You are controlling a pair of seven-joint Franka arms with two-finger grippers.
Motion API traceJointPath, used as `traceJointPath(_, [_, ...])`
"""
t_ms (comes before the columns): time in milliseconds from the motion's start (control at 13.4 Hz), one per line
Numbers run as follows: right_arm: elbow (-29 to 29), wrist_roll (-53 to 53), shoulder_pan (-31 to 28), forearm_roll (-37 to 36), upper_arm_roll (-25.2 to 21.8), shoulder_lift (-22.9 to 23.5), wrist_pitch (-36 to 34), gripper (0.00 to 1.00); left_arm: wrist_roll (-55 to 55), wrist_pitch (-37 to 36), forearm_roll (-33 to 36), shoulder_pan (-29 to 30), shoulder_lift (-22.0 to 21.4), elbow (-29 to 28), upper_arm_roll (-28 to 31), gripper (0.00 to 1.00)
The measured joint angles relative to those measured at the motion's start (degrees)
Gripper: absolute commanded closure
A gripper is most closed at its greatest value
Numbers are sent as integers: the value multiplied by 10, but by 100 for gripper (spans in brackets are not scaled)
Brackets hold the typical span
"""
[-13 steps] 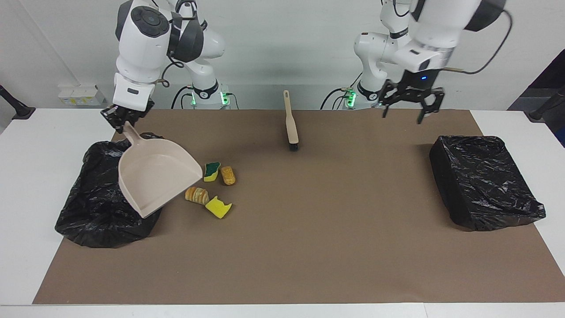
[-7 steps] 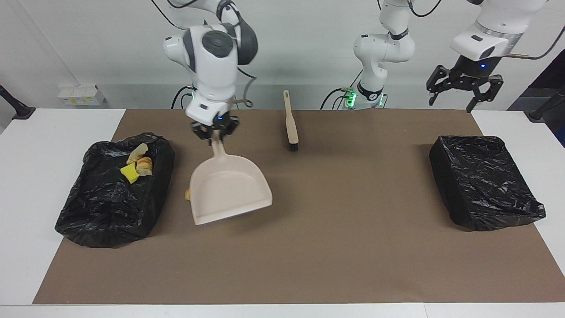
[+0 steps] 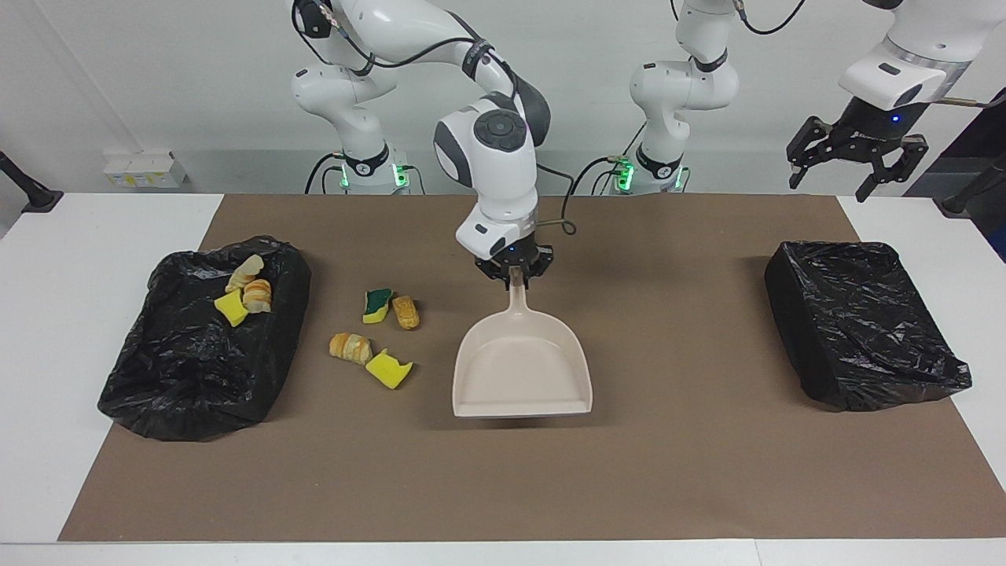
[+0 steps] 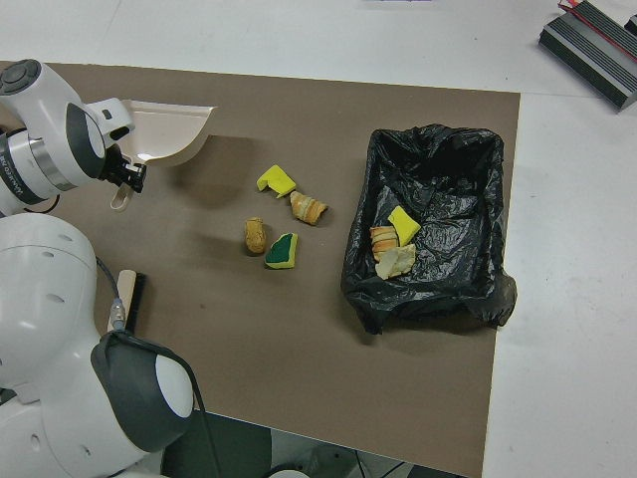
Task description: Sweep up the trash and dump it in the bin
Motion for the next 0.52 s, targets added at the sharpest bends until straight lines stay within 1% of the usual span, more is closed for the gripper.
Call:
traceJointPath(149, [0,15,11,4,0,25,25,100,0,0,0,4,0,0,0,0])
traceJointPath(299, [-1,16,12,6,0,44,28,83,0,0,0,4,-1,0,0,0])
traceJointPath(448, [-3,16,11,7,0,53,28,72,0,0,0,4,-1,0,0,0])
traceJointPath(522, [-6,16,11,8,0,55,29,57,0,0,0,4,-1,0,0,0])
